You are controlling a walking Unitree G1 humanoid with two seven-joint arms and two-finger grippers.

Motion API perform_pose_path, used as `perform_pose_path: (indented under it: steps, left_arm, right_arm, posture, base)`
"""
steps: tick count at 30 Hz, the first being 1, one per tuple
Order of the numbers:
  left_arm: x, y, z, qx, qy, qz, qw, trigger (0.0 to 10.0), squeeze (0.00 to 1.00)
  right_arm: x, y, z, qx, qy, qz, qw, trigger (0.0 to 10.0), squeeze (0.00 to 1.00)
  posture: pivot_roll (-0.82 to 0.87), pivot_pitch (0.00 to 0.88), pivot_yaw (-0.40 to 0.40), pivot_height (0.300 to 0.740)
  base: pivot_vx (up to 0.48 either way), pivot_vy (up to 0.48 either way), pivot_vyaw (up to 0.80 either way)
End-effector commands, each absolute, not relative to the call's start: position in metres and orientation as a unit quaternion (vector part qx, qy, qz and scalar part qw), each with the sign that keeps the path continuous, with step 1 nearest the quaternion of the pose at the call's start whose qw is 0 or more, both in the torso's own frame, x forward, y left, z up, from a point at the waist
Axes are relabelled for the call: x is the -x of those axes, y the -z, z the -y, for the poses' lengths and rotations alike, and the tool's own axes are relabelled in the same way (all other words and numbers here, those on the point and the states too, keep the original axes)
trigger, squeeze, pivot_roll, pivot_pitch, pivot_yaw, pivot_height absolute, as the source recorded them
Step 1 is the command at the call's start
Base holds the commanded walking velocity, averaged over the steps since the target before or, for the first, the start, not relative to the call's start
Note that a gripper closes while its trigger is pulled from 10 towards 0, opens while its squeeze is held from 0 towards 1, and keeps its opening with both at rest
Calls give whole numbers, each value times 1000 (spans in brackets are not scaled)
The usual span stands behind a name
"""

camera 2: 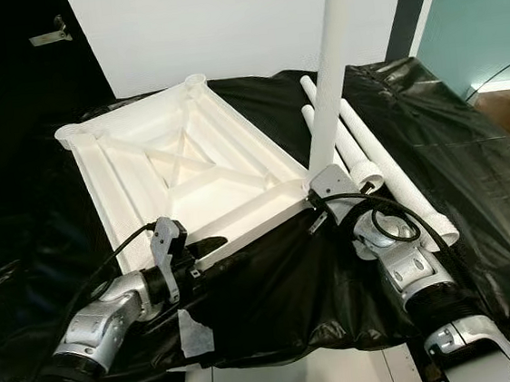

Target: Building children table

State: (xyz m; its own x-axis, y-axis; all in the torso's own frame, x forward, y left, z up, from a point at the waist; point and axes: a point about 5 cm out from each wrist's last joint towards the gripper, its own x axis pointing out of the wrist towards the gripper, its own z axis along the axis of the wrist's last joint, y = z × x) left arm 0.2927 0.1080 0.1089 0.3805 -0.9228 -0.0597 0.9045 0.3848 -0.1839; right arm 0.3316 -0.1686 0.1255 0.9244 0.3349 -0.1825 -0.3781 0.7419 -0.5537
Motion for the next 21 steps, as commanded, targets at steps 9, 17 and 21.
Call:
perform_pose_path:
  steps: [9, 17, 21]
  left_arm:
    - [-308, -152, -135, 71, 603, -20, 794, 10000, 0]
    - [-322, -120, -178, -190, 554, -165, 793, 10000, 0]
    - [-309, -111, -188, -198, 601, -240, 736, 10000, 0]
  right_arm:
    - [-321, -114, 154, 274, -201, -46, 940, 10000, 0]
    - [-302, -106, 135, 243, -214, -50, 945, 10000, 0]
    - [-298, -106, 132, 237, -214, -51, 946, 10000, 0]
  posture:
    - [-95, 8, 43, 740]
    - [-117, 10, 57, 740]
    - [-124, 13, 57, 740]
  base:
    - [0, 0, 0]
    - [0, 0, 0]
    - [0, 0, 0]
